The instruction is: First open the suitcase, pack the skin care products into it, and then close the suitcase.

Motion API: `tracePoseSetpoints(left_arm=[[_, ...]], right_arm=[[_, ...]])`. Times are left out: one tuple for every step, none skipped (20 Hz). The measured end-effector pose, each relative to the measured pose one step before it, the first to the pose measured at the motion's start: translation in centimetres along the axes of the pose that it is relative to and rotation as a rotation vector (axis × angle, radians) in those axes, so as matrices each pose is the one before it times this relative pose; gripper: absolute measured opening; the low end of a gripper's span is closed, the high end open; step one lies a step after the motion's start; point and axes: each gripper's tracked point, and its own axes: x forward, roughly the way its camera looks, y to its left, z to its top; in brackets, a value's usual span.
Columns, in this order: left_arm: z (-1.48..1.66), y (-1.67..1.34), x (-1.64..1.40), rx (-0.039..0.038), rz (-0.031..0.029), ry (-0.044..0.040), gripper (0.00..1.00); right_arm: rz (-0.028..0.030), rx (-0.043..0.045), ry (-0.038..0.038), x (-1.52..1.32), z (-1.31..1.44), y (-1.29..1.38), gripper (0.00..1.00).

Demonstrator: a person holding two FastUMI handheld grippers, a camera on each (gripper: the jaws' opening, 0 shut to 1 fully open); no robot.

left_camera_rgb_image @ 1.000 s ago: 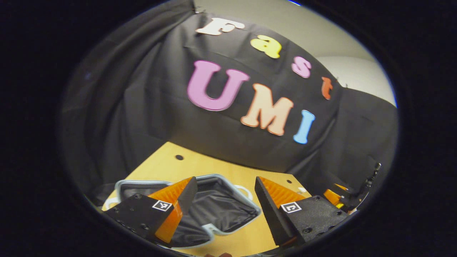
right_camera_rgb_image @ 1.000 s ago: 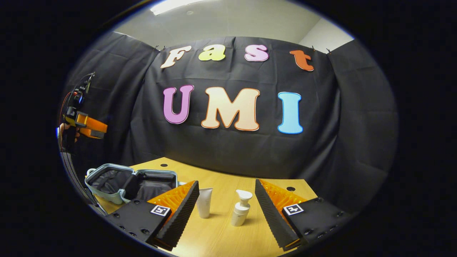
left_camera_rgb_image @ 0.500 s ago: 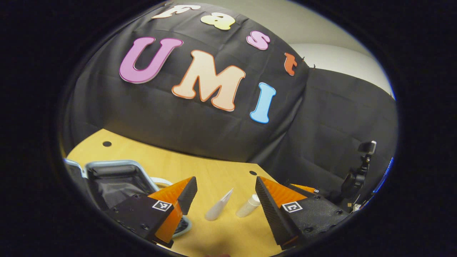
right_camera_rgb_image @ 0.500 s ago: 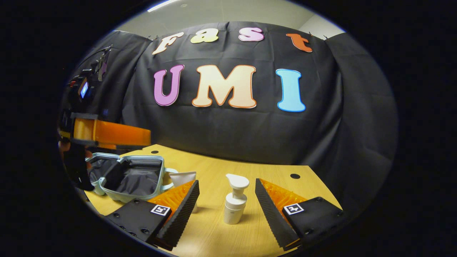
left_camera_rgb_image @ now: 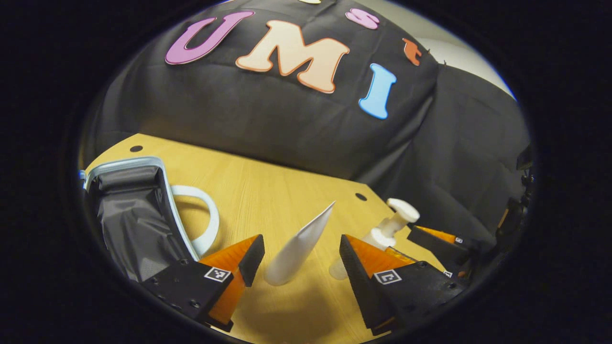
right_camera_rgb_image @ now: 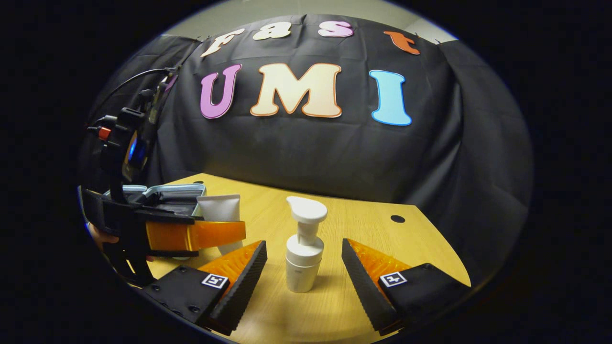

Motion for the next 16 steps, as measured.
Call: tracePoseSetpoints(left_arm=[[-0.344,0.188,0.339,-0.00512,0.00095,0.00946,0.9],[-0.372,0.158,0.519,-0.00247,0.00193,0.00804,0.88],[-0.549,0.468,0.145,0.00319,0.01,0.00873,0.79],[-0.353,0.409,-0.021,0.00274,0.01366,0.00791,0.67],[0.015,-0.285,0.636,-0.00017,-0.00101,-0.0011,0.55],[-0.014,-0.122,-0.322,-0.00363,-0.00528,0.0014,0.43],[0.102,-0.226,0.165,-0.00378,-0.00783,-0.00551,0.33],[0.006,0.287,-0.015,0.00607,0.00861,0.00142,0.33],[0.023,0.138,-0.103,0.01177,0.00041,0.00173,0.3],[0.143,-0.117,-0.167,0.00303,-0.00429,-0.00113,0.3],[0.401,-0.229,-0.251,-0.00209,-0.00876,-0.00743,0.29],[0.514,-0.273,-0.442,-0.00968,-0.01088,0.00395,0.29],[0.661,-0.247,-0.656,-0.01339,-0.01146,-0.00385,0.3],[0.746,-0.208,-0.702,-0.01014,-0.00905,-0.00324,0.29],[0.859,-0.05,-0.773,-0.00431,-0.00692,-0.00664,0.29],[1.081,0.149,-0.988,-0.00308,-0.00039,-0.00619,0.29]], right_arm=[[0.00668,-0.00283,0.00421,0.389,-0.275,0.036,0.99],[0.0067,-0.00116,0.00661,0.333,-0.257,0.132,0.99],[0.00478,-0.00317,0.0081,0.349,-0.348,0.045,0.99],[0.00362,-0.00454,0.00929,0.325,-0.404,0.186,0.99],[0.00405,-0.00351,0.01108,0.332,-0.346,-0.012,0.99],[0.00528,-0.0012,0.01045,0.384,-0.397,-0.018,0.99],[0.00432,0.00102,0.00617,0.26,-0.2,0.086,0.99],[0.00353,0.00145,0.00126,0.164,-0.161,0.022,0.99],[0.00114,0.00079,-0.00044,0.219,-0.012,0.09,0.99],[0.0007,-0.00036,-0.00152,0.307,-0.103,0.055,0.99],[-0.00056,-0.00243,0.00103,0.272,-0.176,-0.064,0.99],[-0.00036,-0.0043,-0.00099,0.262,-0.119,0.035,0.99],[-0.0163,-0.01212,-0.0005,0.236,-0.073,-0.34,0.97],[-0.00215,-0.00242,-0.00457,0.073,-0.037,-0.168,0.83],[0.00197,0.01166,0.00191,0.581,-0.082,0.016,0.69],[0.0105,0.02062,-0.00038,0.07,0.022,0.101,0.66]])
